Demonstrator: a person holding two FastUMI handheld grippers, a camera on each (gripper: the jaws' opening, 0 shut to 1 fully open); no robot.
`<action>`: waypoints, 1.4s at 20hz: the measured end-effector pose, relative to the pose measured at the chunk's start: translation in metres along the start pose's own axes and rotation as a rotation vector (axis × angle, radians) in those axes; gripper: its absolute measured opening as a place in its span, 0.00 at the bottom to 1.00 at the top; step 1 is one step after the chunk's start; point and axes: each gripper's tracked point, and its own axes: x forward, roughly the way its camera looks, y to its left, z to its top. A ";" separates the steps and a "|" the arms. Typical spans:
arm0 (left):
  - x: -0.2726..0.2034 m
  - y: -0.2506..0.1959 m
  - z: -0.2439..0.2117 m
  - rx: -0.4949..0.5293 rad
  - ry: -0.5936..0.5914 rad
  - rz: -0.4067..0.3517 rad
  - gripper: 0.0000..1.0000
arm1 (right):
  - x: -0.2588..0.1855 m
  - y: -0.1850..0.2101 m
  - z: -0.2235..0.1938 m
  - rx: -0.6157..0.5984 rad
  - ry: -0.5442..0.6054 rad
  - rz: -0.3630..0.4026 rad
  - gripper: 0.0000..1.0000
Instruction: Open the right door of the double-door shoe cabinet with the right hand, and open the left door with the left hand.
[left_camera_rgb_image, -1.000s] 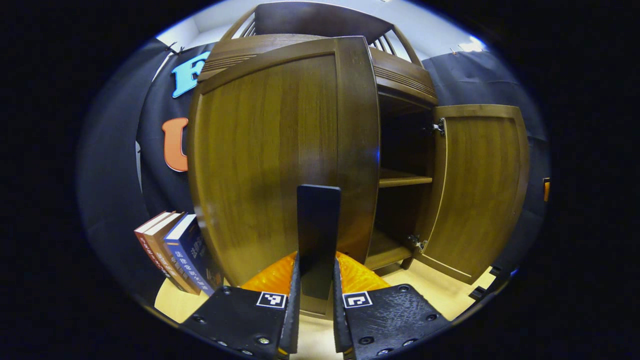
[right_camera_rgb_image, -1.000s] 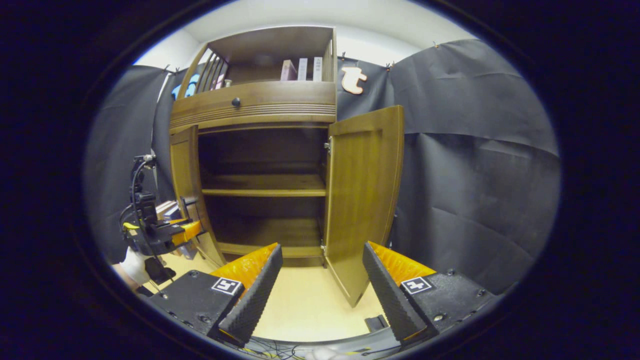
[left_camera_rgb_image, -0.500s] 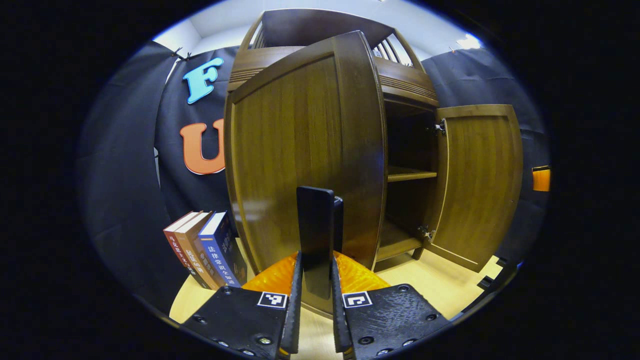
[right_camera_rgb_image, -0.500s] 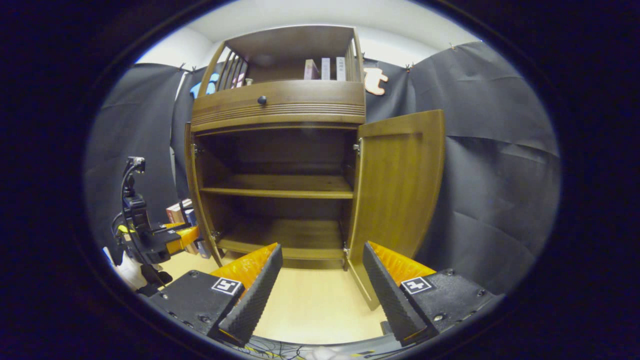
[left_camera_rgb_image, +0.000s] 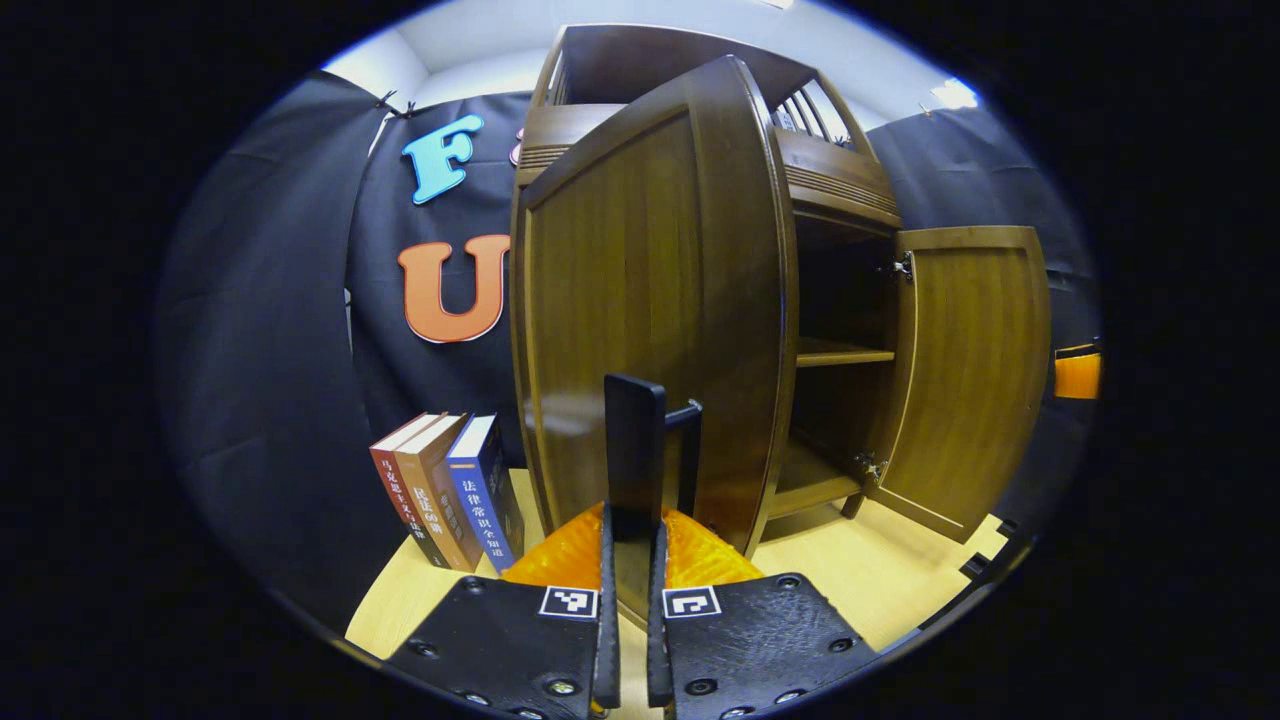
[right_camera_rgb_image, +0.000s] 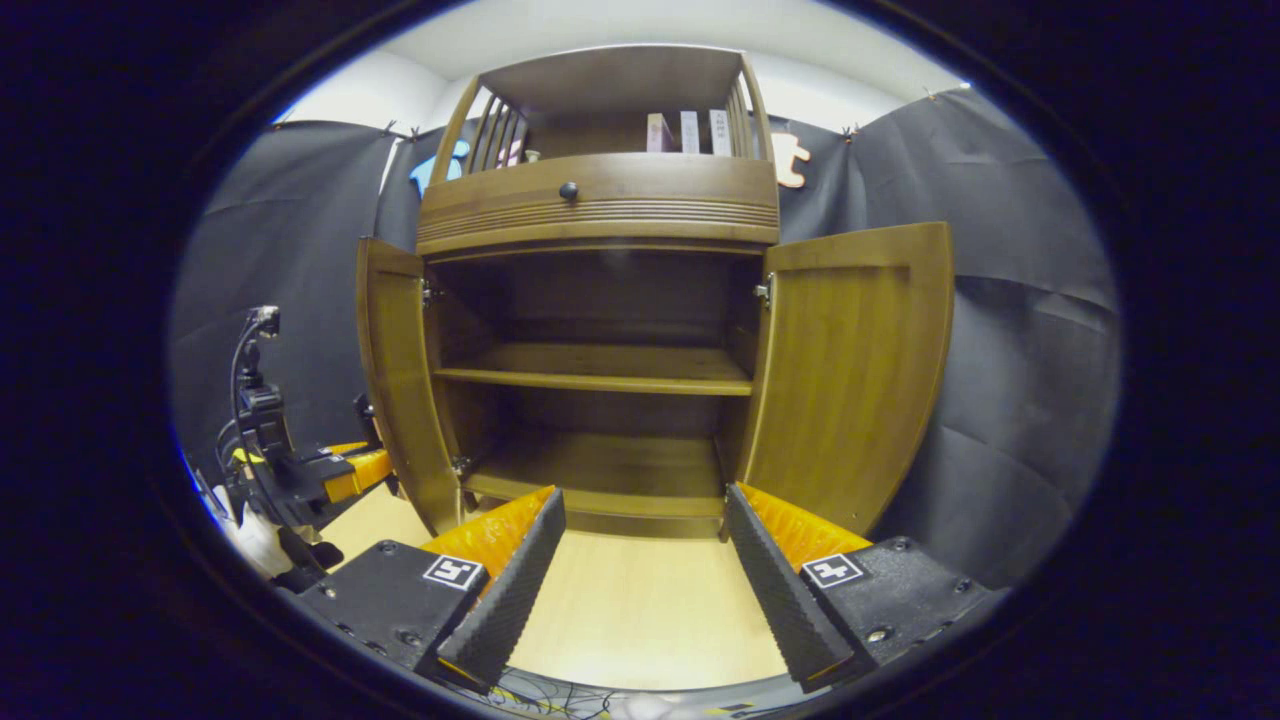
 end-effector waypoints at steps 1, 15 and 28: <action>-0.004 0.006 -0.005 -0.002 0.003 0.017 0.10 | 0.002 0.004 -0.001 -0.001 0.002 0.007 1.00; -0.024 0.060 -0.009 -0.050 -0.037 0.021 0.00 | 0.013 0.039 -0.005 -0.009 0.019 0.076 1.00; -0.029 0.120 -0.012 -0.019 -0.040 0.000 0.00 | 0.006 0.046 -0.003 -0.018 0.016 0.085 1.00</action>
